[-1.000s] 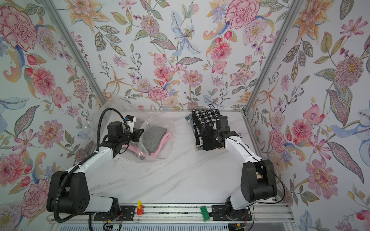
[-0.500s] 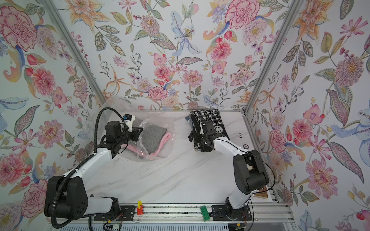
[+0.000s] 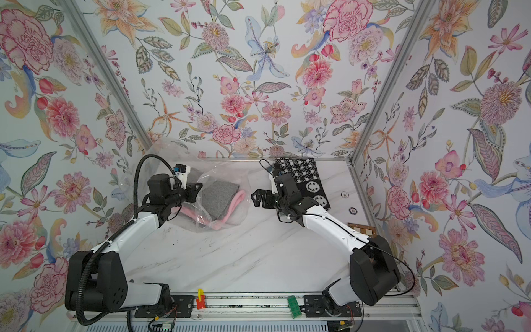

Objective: Take the blanket out of the vacuum bag
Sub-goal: Place the blanket at the center of the board.

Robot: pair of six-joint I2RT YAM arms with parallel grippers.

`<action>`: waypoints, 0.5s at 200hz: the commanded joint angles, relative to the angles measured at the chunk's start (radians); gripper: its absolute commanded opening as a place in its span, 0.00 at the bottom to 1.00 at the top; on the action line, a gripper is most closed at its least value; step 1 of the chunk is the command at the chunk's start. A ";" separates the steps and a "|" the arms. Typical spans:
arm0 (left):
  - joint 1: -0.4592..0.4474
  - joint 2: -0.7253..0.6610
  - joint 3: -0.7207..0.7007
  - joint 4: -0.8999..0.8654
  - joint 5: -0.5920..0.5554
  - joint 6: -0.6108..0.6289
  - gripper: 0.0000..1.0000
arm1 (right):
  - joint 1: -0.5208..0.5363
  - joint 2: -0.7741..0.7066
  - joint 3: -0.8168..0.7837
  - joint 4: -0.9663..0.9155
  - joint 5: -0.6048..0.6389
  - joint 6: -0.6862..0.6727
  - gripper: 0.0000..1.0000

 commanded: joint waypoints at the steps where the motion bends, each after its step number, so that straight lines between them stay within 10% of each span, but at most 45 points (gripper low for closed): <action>1: 0.010 -0.063 -0.001 0.048 0.011 0.031 0.00 | 0.075 0.019 -0.034 0.101 -0.044 0.089 0.99; 100: 0.010 -0.126 -0.051 0.083 0.031 0.052 0.00 | 0.160 0.398 0.091 0.464 -0.105 0.311 0.99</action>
